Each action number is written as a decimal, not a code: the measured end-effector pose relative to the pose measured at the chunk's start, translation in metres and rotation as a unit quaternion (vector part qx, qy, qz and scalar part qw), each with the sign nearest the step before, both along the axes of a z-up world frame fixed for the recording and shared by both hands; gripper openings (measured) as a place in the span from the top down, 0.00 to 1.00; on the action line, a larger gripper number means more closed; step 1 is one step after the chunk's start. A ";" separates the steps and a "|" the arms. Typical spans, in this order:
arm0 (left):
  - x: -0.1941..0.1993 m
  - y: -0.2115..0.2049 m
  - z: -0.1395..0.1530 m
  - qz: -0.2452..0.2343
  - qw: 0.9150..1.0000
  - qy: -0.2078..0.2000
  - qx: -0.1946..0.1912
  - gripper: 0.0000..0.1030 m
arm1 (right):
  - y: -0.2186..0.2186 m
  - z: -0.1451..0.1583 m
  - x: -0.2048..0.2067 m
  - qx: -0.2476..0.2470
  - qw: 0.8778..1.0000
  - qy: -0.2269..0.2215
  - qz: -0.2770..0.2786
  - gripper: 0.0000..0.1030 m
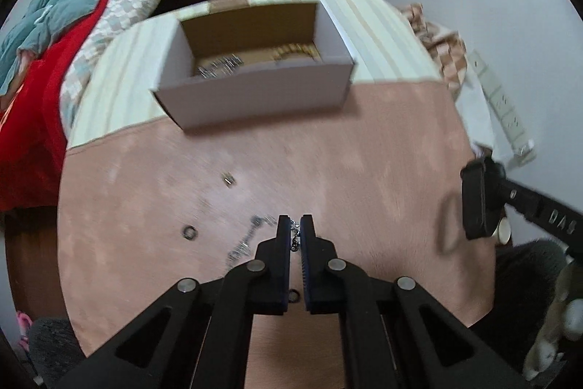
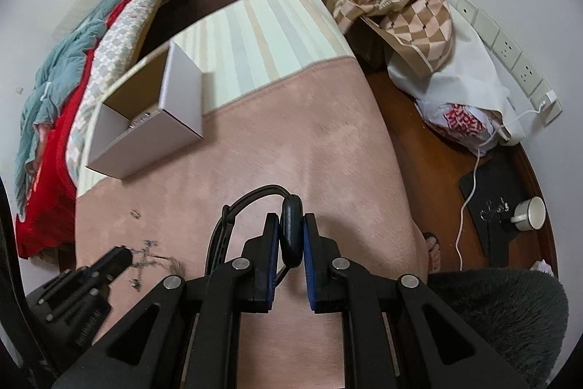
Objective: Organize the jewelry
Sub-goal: 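Carry the chain and watch band to the box and release them inside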
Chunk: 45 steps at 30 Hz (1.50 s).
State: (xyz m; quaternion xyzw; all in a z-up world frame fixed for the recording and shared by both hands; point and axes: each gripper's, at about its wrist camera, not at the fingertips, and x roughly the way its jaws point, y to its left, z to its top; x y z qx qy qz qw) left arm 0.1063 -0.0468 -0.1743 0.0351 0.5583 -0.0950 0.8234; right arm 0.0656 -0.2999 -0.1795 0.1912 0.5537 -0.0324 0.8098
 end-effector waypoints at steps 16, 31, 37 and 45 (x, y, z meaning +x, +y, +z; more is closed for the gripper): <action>0.070 0.018 0.114 -0.003 0.994 -0.094 -0.048 0.97 | 0.048 0.079 0.083 0.024 0.995 -0.072 0.067 0.87; 0.184 0.042 0.061 0.005 0.998 0.022 -0.062 0.93 | 0.119 0.037 0.210 0.020 0.984 0.003 0.176 0.87; 0.186 0.051 0.057 0.025 0.999 0.018 -0.029 0.89 | 0.126 0.021 0.209 0.018 0.981 0.035 0.189 0.39; 0.165 0.074 0.056 0.073 0.996 -0.037 0.028 0.17 | 0.119 0.033 0.193 -0.058 0.983 0.024 0.170 0.12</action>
